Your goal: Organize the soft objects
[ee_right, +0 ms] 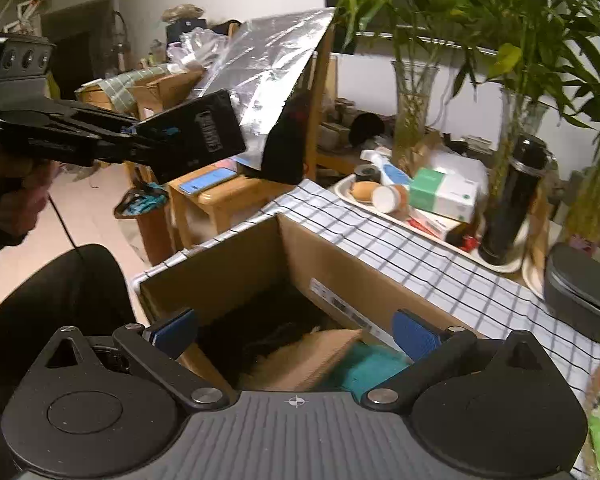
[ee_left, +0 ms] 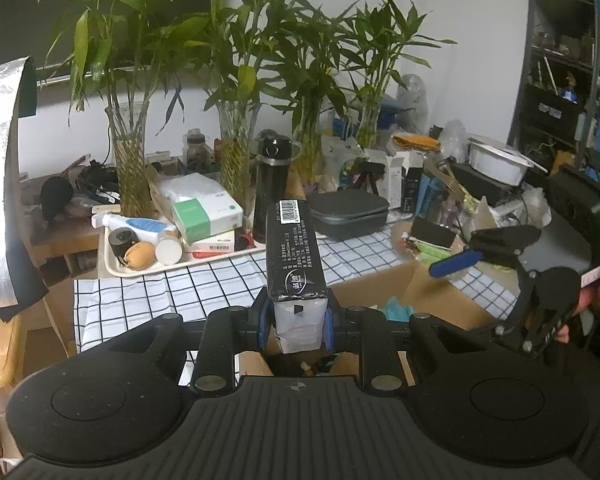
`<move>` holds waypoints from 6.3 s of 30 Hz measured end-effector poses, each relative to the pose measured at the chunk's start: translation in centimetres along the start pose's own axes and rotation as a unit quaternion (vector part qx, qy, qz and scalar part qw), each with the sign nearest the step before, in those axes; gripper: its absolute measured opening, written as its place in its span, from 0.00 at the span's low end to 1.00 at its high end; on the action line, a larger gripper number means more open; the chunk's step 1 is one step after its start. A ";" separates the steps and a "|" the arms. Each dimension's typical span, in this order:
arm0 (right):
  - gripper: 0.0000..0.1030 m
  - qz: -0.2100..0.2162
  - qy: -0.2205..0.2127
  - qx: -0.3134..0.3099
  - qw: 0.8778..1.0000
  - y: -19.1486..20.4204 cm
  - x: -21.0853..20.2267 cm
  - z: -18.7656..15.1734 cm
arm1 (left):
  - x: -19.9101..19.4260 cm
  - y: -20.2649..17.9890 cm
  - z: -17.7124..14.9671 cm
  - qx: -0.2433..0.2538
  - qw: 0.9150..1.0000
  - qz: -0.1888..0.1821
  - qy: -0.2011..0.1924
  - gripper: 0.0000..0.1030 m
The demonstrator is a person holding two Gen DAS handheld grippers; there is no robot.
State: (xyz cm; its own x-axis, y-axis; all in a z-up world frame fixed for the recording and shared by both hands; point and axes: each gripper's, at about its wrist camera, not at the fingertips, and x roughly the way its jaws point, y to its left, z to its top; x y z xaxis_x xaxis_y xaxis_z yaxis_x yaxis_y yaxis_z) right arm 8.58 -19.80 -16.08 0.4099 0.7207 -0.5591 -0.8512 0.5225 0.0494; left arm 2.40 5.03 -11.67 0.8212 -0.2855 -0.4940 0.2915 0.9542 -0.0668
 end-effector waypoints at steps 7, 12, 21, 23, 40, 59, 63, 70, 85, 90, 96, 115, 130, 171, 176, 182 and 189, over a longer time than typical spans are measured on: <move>1.00 -0.009 0.000 0.026 1.000 -1.3 -1.3 -0.3 | 0.6 -0.4 -0.3 0.000 1.000 -0.006 0.013 0.24; 1.00 -0.023 -0.006 0.028 0.999 -1.8 -2.3 -0.4 | 1.6 -1.0 -0.6 -0.004 0.999 -0.016 0.034 0.24; 1.00 -0.024 -0.017 0.031 0.999 -1.9 -3.2 -0.6 | 4.5 -2.6 -0.6 -0.010 0.997 -0.042 0.069 0.48; 1.00 -0.025 -0.015 0.032 0.999 -2.0 -3.2 -0.7 | 4.4 -2.7 -0.7 -0.011 0.997 -0.034 0.063 0.59; 1.00 -0.035 -0.009 0.047 0.998 -2.3 -3.4 -1.3 | 4.3 -2.5 -0.6 -0.008 0.996 0.022 0.089 0.61; 1.00 -0.044 -0.013 0.046 0.998 -2.3 -3.4 -1.2 | 4.3 -2.6 -0.3 -0.002 0.996 0.034 0.082 0.62; 1.00 -0.043 -0.013 0.052 0.998 -2.6 -3.5 -1.2 | 4.3 -2.3 -0.4 -0.005 0.996 0.036 0.083 0.62; 1.00 -0.053 -0.008 0.059 0.997 -3.0 -3.3 -1.4 | 4.4 -2.0 -0.6 -0.010 0.996 0.039 0.084 0.62; 1.00 -0.069 0.001 0.119 0.990 -7.2 -1.4 -2.1 | 7.8 2.0 -0.6 -0.053 0.995 0.034 0.077 0.61; 1.00 -0.066 0.003 0.145 0.987 -9.8 0.2 -2.0 | 10.0 3.6 -0.7 -0.059 0.995 0.012 0.079 0.61; 1.00 -0.040 0.019 0.163 0.986 -12.4 2.9 -2.5 | 12.8 5.8 -1.3 -0.076 0.993 -0.036 0.077 0.61; 1.00 0.065 -0.011 0.263 0.963 -17.6 7.3 -2.5 | 16.3 14.2 -6.3 -0.353 0.909 -0.224 0.006 0.62; 1.00 -0.124 0.019 0.255 0.959 -18.7 7.1 -2.5 | 15.7 14.4 -4.8 -0.302 0.952 -0.019 0.046 0.62; 1.00 -0.283 0.020 0.192 0.939 0.7 -3.6 0.3 | 2.3 -4.7 0.4 -0.025 0.983 0.169 0.070 1.00; 1.00 -0.274 0.026 0.230 0.934 1.4 -4.1 -0.3 | 2.1 -5.2 -0.2 -0.025 0.979 0.182 0.088 1.00; 1.00 -0.279 0.060 0.207 0.936 2.6 -4.0 -0.6 | 1.9 -5.7 -0.9 -0.037 0.977 0.174 0.115 1.00; 1.00 -0.278 0.104 0.212 0.931 3.5 -3.8 -1.5 | 1.9 -6.6 -2.1 -0.043 0.975 0.162 0.144 1.00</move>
State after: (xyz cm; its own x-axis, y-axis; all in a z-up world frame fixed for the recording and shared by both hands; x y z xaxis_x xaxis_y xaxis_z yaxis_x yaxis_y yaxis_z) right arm 3.53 -21.40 -15.02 0.6383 0.2045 -0.7422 -0.3028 0.9531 0.0023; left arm 0.98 -1.64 -13.98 0.6879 0.0567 -0.7236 -0.0129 0.9977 0.0659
